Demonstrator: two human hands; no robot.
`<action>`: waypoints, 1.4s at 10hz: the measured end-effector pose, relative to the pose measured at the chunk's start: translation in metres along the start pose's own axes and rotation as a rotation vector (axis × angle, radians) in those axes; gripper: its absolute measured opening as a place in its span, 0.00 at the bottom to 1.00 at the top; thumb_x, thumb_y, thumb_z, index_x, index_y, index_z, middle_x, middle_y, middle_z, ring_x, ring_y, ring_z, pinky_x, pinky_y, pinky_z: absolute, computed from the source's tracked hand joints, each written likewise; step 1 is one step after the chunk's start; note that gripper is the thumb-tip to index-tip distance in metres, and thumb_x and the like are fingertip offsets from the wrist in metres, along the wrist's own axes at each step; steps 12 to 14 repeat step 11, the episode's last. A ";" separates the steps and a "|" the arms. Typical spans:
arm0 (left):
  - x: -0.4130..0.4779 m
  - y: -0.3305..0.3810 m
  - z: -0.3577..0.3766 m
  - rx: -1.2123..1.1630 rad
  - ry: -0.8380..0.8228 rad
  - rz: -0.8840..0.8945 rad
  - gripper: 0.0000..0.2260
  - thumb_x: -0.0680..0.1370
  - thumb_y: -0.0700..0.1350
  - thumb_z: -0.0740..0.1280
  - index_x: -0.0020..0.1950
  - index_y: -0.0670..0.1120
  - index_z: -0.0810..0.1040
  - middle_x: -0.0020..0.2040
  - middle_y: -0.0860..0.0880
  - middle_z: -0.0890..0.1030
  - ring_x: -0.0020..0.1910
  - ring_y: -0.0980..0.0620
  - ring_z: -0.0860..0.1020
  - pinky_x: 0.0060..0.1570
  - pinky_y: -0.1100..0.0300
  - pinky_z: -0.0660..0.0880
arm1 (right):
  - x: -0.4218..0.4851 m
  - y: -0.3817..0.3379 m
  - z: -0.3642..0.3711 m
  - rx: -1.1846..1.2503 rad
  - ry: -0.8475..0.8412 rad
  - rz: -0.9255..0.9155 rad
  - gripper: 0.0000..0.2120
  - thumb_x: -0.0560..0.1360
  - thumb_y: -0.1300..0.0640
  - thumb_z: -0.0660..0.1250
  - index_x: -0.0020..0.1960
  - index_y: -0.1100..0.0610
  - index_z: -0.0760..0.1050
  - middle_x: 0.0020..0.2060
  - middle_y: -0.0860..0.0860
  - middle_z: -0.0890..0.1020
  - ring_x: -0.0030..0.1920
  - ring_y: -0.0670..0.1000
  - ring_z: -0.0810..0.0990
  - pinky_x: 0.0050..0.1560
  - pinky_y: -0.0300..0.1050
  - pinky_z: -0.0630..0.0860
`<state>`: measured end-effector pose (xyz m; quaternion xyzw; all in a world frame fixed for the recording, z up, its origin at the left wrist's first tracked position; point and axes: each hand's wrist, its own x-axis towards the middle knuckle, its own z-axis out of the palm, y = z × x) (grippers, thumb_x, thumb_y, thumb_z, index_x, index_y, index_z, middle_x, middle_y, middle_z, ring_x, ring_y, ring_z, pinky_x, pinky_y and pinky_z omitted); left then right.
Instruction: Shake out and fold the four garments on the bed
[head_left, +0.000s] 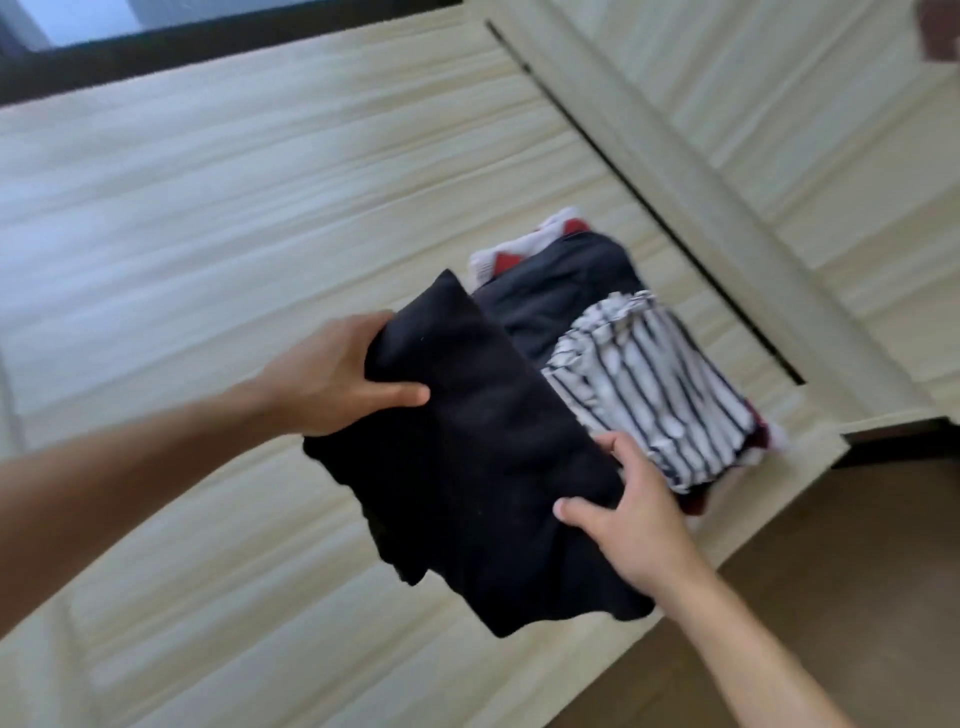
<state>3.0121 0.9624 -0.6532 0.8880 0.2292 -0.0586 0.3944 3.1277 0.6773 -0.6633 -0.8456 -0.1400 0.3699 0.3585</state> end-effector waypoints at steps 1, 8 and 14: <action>0.066 0.059 0.005 -0.021 -0.029 0.052 0.19 0.72 0.57 0.77 0.59 0.53 0.78 0.50 0.57 0.83 0.48 0.55 0.82 0.46 0.62 0.76 | 0.028 -0.004 -0.077 -0.007 0.043 0.009 0.22 0.65 0.63 0.78 0.53 0.49 0.73 0.44 0.45 0.85 0.43 0.41 0.84 0.43 0.38 0.77; 0.224 0.068 0.211 0.717 -0.148 0.118 0.46 0.71 0.80 0.49 0.78 0.62 0.29 0.82 0.53 0.34 0.81 0.45 0.34 0.74 0.29 0.45 | 0.179 0.151 -0.084 -0.623 0.276 -0.211 0.49 0.72 0.24 0.54 0.82 0.48 0.41 0.82 0.52 0.42 0.81 0.54 0.37 0.77 0.69 0.42; 0.174 0.137 0.160 0.723 -0.135 0.064 0.43 0.78 0.69 0.57 0.83 0.52 0.37 0.84 0.47 0.40 0.82 0.42 0.38 0.79 0.37 0.46 | 0.140 0.082 -0.122 -0.672 0.235 -0.239 0.47 0.76 0.28 0.51 0.81 0.50 0.34 0.82 0.54 0.39 0.81 0.54 0.37 0.78 0.65 0.38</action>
